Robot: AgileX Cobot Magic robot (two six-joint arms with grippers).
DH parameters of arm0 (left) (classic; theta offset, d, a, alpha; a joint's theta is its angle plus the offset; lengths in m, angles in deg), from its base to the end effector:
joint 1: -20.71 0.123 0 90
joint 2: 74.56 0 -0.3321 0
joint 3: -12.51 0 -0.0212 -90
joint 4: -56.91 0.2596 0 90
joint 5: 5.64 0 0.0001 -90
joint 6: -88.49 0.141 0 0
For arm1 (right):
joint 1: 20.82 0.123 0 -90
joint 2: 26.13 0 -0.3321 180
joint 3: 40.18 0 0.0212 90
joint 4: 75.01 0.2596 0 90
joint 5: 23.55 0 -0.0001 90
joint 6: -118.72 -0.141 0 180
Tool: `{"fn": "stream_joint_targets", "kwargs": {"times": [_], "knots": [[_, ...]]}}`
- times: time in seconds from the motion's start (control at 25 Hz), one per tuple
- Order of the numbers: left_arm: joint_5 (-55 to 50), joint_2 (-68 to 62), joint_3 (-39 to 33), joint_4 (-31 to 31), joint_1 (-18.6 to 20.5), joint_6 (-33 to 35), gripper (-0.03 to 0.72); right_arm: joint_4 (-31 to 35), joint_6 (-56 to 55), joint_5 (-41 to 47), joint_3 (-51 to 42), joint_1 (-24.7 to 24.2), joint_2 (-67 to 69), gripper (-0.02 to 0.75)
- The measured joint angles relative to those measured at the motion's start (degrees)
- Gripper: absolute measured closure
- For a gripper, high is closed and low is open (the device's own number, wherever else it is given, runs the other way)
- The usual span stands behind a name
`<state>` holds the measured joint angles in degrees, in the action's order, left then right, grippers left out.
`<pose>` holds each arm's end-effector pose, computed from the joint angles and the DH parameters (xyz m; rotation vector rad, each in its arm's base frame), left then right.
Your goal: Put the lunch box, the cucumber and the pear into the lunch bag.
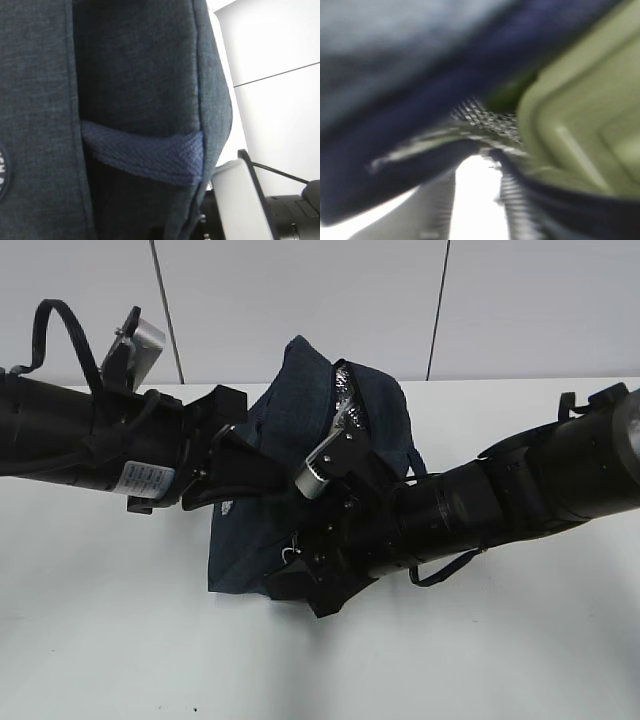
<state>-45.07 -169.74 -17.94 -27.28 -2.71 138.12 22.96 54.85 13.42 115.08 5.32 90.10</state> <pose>0.2734 -0.2156 0.2490 0.1946 2.4084 -1.2681 0.3281 0.2547 0.1525 -1.1174 2.0198 0.8346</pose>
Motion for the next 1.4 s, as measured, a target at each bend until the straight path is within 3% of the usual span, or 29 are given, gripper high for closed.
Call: {"fn": "stream_joint_targets", "kwargs": {"times": [0.12, 0.52, 0.72, 1.12, 1.4], "knots": [[0.05, 0.00, 0.00, 0.00, 0.00, 0.00, 0.703, 0.00, 0.00, -0.96, 0.00, 0.00, 0.00, 0.367], [0.00, 0.00, 0.00, 0.00, 0.00, 0.06, 0.703, 0.65, 0.00, -2.66, 0.00, 0.00, 0.00, 0.728], [0.00, 0.00, 0.00, 0.00, 0.00, 0.12, 0.703, -2.90, -3.01, -2.66, 0.12, 0.00, -0.11, 0.732], [0.16, 0.05, 0.05, -0.48, 0.00, 0.12, 0.703, -18.48, -19.49, -3.40, 0.06, 0.00, -7.11, 0.732], [1.03, 0.05, 0.05, -0.67, -0.05, 0.12, 0.703, -32.81, -34.34, -3.13, -0.08, 0.00, -12.69, 0.732]]}}
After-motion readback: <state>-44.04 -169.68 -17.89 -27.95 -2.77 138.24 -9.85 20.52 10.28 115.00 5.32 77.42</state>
